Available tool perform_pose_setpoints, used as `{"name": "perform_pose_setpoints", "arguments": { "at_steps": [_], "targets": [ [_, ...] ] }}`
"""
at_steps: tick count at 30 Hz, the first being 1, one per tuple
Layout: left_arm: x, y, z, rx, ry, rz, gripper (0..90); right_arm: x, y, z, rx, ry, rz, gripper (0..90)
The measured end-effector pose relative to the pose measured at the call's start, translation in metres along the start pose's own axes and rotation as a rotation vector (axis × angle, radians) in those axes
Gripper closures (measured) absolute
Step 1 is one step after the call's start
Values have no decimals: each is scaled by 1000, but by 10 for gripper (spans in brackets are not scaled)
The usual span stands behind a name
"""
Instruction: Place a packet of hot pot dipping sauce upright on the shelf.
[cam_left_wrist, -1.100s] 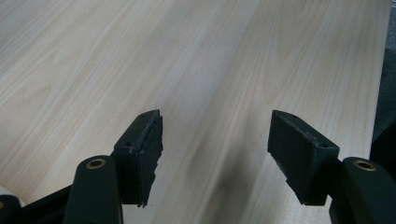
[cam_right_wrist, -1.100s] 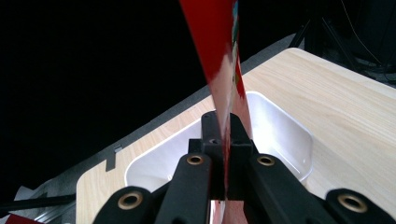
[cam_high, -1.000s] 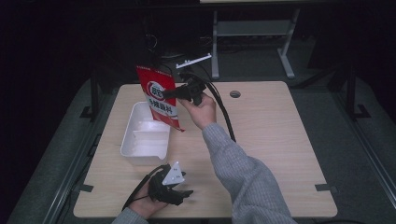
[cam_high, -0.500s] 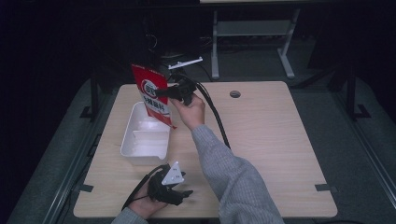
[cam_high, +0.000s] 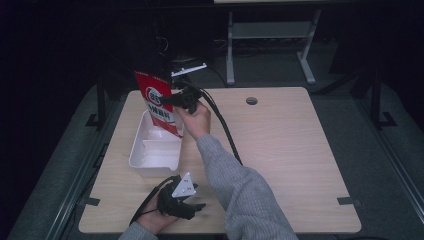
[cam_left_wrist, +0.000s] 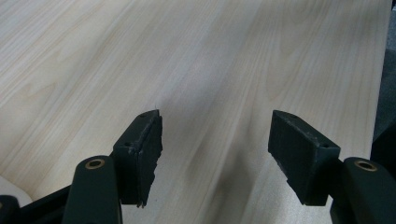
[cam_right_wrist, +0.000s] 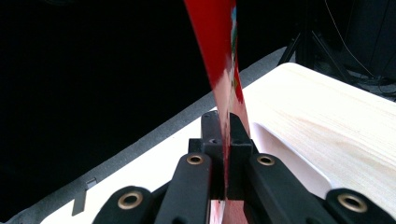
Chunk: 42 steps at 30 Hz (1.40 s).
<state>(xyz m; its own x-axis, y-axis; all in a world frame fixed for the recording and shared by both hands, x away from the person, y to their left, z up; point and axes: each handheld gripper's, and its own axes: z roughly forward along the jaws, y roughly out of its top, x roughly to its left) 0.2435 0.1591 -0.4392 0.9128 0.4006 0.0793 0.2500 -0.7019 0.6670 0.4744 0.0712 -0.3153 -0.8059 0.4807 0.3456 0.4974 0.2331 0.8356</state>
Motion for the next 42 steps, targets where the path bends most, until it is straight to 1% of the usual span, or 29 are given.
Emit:
{"name": "perform_pose_setpoints", "arguments": {
  "at_steps": [7, 11, 15, 20, 24, 29, 35, 42],
  "targets": [
    [1, -1, -1, -1, 1, -2, 342, -3, -9, 12, 14, -3, -1, 895],
    [1, 0, -1, -1, 1, 0, 342, -6, -13, 15, 2, 4, 19, 895],
    [1, 0, -1, -2, 0, 0, 342, -6, -15, 16, -1, 2, 13, 894],
    [0, 0, -1, -2, 0, -2, 342, -7, -19, 19, 26, -13, -2, 894],
    [0, 0, -1, -1, 0, 0, 342, -9, -22, 19, 18, -10, 6, 894],
    [0, 0, -1, -1, -1, -1, 342, -9, -24, 17, 25, -11, -3, 892],
    [0, 0, 0, -1, -1, -1, 342, -8, -28, 15, 36, -6, -7, 892],
    [1, 0, -1, 0, 1, 0, 342, -6, -31, 15, 67, -4, -16, 892]
  ]
}}
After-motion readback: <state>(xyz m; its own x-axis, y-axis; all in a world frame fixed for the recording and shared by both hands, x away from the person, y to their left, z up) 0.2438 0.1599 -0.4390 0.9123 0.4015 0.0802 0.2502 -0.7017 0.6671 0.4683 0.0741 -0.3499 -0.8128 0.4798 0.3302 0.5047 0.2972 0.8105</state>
